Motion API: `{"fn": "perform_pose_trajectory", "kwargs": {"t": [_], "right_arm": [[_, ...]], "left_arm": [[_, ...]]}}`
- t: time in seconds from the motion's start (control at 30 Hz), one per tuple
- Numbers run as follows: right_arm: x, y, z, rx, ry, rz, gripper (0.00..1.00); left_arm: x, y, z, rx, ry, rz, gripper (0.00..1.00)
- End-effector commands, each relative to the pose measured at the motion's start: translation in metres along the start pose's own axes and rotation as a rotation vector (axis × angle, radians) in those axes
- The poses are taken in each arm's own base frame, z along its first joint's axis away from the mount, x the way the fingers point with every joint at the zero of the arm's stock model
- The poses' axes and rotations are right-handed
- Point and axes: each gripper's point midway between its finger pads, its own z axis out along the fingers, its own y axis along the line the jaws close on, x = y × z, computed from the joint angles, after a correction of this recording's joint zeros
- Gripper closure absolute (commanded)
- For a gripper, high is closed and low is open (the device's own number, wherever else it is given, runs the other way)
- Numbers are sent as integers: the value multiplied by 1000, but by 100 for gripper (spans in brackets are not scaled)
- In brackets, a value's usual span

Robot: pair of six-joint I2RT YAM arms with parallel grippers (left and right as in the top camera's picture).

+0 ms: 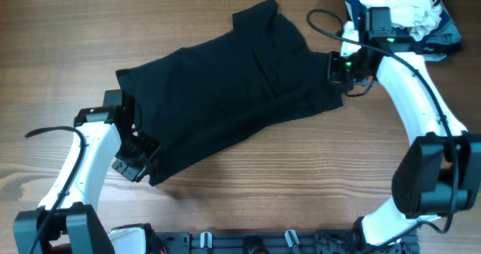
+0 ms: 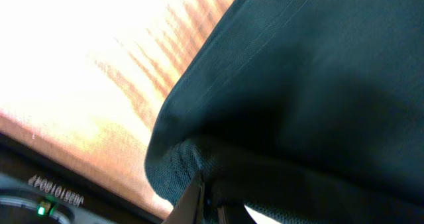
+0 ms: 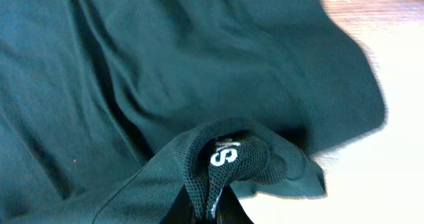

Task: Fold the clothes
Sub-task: 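Lay the T-shirt down and smooth it flat with both grippers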

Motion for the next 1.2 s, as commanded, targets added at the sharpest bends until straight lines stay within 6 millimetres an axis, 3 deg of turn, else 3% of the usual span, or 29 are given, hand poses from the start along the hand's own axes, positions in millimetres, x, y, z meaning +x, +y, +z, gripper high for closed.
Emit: {"fn": "perform_pose_trajectory", "kwargs": {"t": [0.0,0.1,0.23,0.27,0.3,0.33,0.37,0.4,0.43,0.53,0.63,0.73,0.87,1.0,1.17], "right_arm": [[-17,8,8,-15,-38,-48,96],[-23,8,13,-17,-60,-55,96],[-27,8,13,-19,-75,-73,95],[-28,9,12,-24,-79,-87,81],[-29,13,12,-41,-84,-110,50],[-31,16,13,-48,-91,-127,27],[-34,20,13,-51,-105,-138,10],[-37,20,12,-52,-119,-146,1],[-43,22,10,-53,-138,-154,1],[-79,37,-27,-56,-232,-204,1],[-124,50,-76,-20,-381,-290,1],[-146,56,-78,-21,-447,-336,0],[-163,76,-56,-36,-494,-423,1],[-163,96,-28,-55,-486,-486,0],[-164,115,-21,-75,-505,-518,1]], "left_arm": [[-27,7,-3,-37,-142,-17,96],[-41,6,-6,-45,-215,-17,93],[-51,6,-9,-57,-270,-19,68],[-53,5,-9,-52,-276,-19,61],[-55,3,-9,-45,-287,-19,49],[-58,2,-10,-44,-301,-20,32],[-61,1,-11,-37,-316,-21,17],[-68,0,-14,-41,-351,-25,6],[-74,2,-16,-48,-377,-35,0],[-98,-6,-43,14,-437,-66,0],[-136,-60,-100,250,-554,154,1],[-174,-91,-122,393,-600,244,1],[-221,-115,-107,397,-641,338,1],[-239,-138,-76,395,-646,510,3],[-250,-153,-53,366,-680,652,7]]}}
